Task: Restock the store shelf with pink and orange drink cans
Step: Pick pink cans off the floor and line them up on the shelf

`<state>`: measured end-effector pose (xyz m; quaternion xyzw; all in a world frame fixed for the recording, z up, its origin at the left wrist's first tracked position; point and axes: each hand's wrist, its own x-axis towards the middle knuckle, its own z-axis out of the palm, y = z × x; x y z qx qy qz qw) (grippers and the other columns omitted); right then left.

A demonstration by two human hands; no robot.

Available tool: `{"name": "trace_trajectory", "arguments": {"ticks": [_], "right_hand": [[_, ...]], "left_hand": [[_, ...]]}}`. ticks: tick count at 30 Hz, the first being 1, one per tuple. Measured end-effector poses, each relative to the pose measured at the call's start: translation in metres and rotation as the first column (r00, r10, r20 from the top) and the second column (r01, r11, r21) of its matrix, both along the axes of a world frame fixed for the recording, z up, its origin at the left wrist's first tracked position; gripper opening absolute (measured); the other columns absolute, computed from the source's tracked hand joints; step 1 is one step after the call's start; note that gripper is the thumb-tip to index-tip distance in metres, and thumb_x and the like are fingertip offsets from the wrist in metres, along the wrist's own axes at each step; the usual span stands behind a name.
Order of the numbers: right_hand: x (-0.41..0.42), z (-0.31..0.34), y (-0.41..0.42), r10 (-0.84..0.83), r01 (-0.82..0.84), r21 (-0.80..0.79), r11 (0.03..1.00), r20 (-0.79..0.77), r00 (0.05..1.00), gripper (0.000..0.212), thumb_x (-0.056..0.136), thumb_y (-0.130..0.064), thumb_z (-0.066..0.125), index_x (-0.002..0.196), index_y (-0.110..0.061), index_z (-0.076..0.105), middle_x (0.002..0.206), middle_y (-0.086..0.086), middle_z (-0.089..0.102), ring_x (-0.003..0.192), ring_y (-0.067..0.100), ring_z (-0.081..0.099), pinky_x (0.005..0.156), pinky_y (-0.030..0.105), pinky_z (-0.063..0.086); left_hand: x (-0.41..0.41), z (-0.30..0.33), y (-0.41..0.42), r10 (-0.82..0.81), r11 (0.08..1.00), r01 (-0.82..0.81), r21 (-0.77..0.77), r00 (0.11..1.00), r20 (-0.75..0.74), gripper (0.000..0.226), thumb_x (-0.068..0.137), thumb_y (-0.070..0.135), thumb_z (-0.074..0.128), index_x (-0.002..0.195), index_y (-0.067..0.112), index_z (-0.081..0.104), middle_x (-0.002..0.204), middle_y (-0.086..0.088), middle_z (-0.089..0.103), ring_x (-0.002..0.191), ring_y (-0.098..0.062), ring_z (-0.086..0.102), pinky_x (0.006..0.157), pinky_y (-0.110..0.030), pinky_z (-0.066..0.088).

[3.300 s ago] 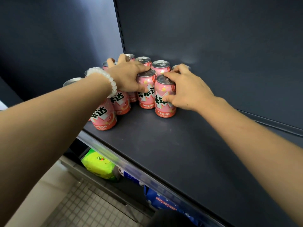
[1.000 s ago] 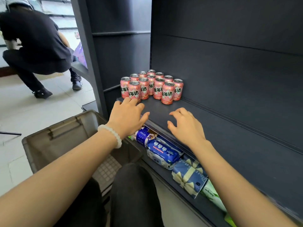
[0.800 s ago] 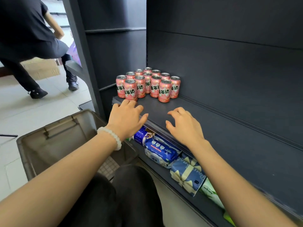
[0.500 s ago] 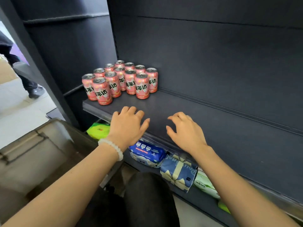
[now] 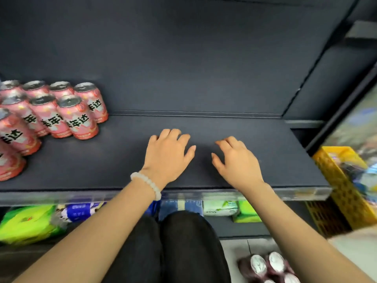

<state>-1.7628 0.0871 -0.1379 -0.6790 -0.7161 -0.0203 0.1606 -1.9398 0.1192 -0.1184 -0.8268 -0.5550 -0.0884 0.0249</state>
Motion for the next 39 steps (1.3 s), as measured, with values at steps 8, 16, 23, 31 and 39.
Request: {"name": "trace_trajectory", "arguments": {"ticks": [8, 16, 23, 31, 39], "right_hand": [[0.09, 0.005, -0.124, -0.337, 0.338, -0.002, 0.941, 0.061, 0.939, 0.037, 0.091, -0.034, 0.052, 0.118, -0.01, 0.058, 0.114, 0.01, 0.056, 0.105, 0.033, 0.054, 0.075, 0.042, 0.049], [0.153, -0.02, -0.225, -0.539, 0.543, -0.067, 0.837, 0.068, 0.839, 0.038, 0.092, -0.035, 0.049, 0.12, -0.01, 0.056, 0.115, 0.009, 0.053, 0.109, 0.031, 0.05, 0.08, 0.04, 0.046], [0.172, -0.074, -0.272, -0.612, 0.603, -0.171, 0.779, -0.001, 0.791, 0.039, 0.093, -0.036, 0.046, 0.125, -0.014, 0.052, 0.12, 0.006, 0.053, 0.11, 0.029, 0.051, 0.082, 0.039, 0.046], [0.166, -0.18, -0.278, -0.595, 0.512, -0.441, 0.737, -0.063, 0.801, 0.038, 0.089, -0.037, 0.053, 0.116, -0.011, 0.055, 0.116, 0.009, 0.053, 0.106, 0.033, 0.053, 0.075, 0.042, 0.046], [0.141, -0.274, -0.249, -0.537, 0.356, -0.638, 0.683, -0.108, 0.837, 0.041, 0.085, -0.041, 0.059, 0.117, -0.016, 0.057, 0.111, 0.009, 0.057, 0.093, 0.037, 0.062, 0.064, 0.039, 0.046]], "left_hand": [[0.105, -0.009, -0.063, -0.334, 0.943, 0.333, 0.019, 0.941, 0.062, 0.076, 0.082, 0.056, 0.006, 0.125, 0.021, 0.058, 0.125, -0.001, 0.057, 0.118, -0.026, 0.048, 0.088, -0.04, 0.04], [0.182, -0.034, -0.148, -0.479, 0.876, 0.483, -0.01, 0.872, 0.104, 0.054, 0.092, 0.049, 0.025, 0.119, 0.02, 0.062, 0.111, -0.003, 0.063, 0.107, -0.028, 0.055, 0.08, -0.04, 0.043], [0.214, -0.093, -0.186, -0.515, 0.843, 0.521, -0.136, 0.854, 0.079, 0.043, 0.094, 0.046, 0.038, 0.128, 0.024, 0.051, 0.119, -0.004, 0.058, 0.114, -0.027, 0.05, 0.086, -0.039, 0.041], [0.226, -0.195, -0.186, -0.43, 0.849, 0.412, -0.33, 0.902, 0.019, 0.045, 0.093, 0.048, 0.043, 0.128, 0.022, 0.052, 0.117, -0.009, 0.06, 0.111, -0.032, 0.052, 0.084, -0.041, 0.042], [0.211, -0.285, -0.166, -0.32, 0.8, 0.224, -0.557, 0.944, -0.079, 0.05, 0.089, 0.057, 0.042, 0.132, 0.031, 0.046, 0.126, -0.004, 0.056, 0.118, -0.028, 0.048, 0.087, -0.037, 0.042]]}}
